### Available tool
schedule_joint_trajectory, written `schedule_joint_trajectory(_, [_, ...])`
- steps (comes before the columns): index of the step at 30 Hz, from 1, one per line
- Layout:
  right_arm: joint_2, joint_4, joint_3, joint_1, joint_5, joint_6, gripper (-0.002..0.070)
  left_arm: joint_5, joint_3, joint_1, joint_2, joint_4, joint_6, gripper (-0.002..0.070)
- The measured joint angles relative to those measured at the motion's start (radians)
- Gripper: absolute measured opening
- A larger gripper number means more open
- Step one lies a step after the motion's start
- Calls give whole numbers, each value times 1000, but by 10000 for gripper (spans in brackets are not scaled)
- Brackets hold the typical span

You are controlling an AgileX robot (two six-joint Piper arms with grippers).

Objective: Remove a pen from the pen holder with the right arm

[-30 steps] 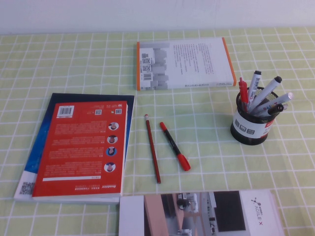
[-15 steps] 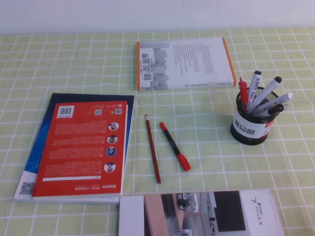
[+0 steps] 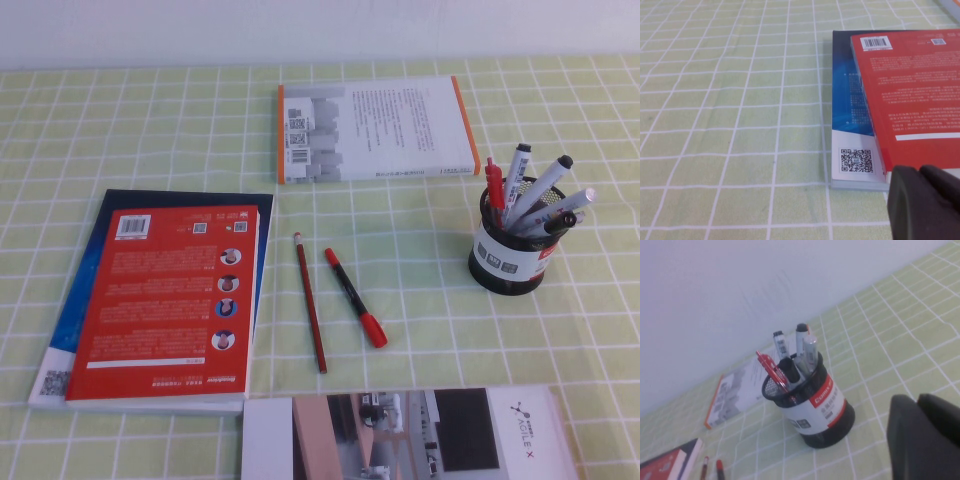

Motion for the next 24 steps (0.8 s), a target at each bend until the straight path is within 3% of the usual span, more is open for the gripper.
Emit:
schedule_joint_trajectory(7, [0, 62, 0, 0, -37, 0, -13, 0, 0, 0, 0, 0, 0, -5])
schedule_joint_trajectory(15, [23, 120, -19, 0, 90, 0, -13, 0, 0, 0, 0, 0, 0, -5])
schedule_joint_trajectory(24, [359, 124, -293, 0, 284, -171, -13, 0, 0, 0, 0, 0, 0, -5])
